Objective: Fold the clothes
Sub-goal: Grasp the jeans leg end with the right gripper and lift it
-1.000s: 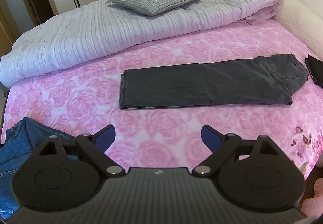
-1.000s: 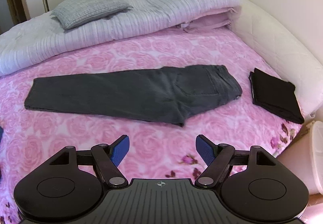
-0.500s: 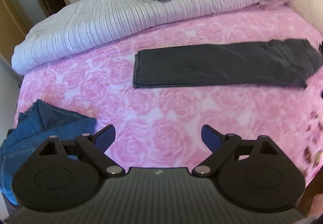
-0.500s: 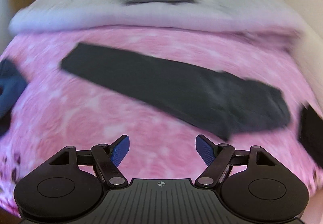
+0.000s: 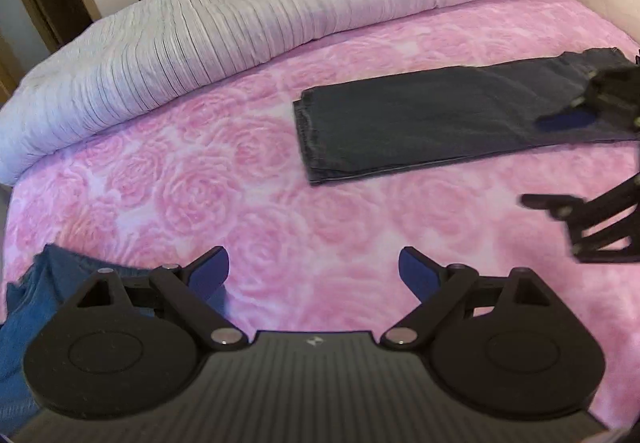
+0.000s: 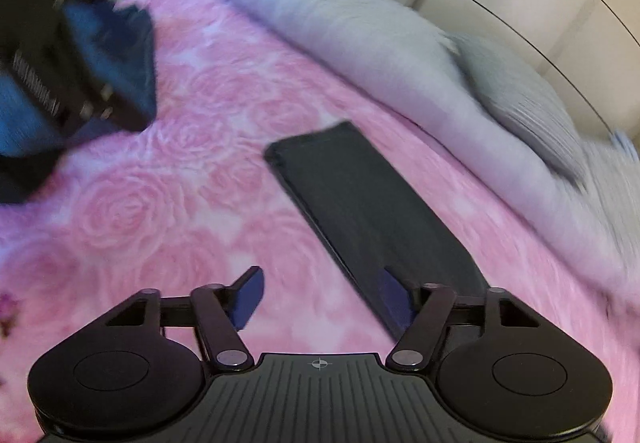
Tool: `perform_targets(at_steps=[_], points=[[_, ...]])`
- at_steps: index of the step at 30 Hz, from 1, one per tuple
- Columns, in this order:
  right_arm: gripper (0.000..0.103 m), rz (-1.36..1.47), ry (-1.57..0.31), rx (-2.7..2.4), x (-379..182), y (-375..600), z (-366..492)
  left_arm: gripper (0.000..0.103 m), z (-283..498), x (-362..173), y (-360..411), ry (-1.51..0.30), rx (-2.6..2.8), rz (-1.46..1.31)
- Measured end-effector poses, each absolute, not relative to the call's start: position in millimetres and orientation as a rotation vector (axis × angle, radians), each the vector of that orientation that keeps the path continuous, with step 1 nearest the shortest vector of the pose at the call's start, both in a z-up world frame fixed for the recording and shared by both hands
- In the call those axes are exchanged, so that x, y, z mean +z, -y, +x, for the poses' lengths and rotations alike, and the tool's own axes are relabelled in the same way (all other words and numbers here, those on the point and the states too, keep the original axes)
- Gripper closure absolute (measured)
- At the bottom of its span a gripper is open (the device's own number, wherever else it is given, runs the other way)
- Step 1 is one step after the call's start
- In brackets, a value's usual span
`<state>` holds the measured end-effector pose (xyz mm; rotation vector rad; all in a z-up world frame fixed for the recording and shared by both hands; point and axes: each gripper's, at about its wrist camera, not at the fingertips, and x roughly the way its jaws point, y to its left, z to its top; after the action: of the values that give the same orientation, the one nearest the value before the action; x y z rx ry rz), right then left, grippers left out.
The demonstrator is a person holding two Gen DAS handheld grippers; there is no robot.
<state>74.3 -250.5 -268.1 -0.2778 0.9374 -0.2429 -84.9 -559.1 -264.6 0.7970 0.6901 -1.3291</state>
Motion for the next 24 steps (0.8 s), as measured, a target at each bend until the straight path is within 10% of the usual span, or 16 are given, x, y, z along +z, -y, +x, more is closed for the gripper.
perform_targets(at_steps=[17,24], points=[[0.058,-0.618,-0.82,-0.25,-416,248,239,0.014,-11,-333,583,-0.708,-1.312,0.784],[0.088,-0.397,-0.73,-0.291,-371,282,231,0.014,-34,-332,586,-0.696,-1.312,0.827]])
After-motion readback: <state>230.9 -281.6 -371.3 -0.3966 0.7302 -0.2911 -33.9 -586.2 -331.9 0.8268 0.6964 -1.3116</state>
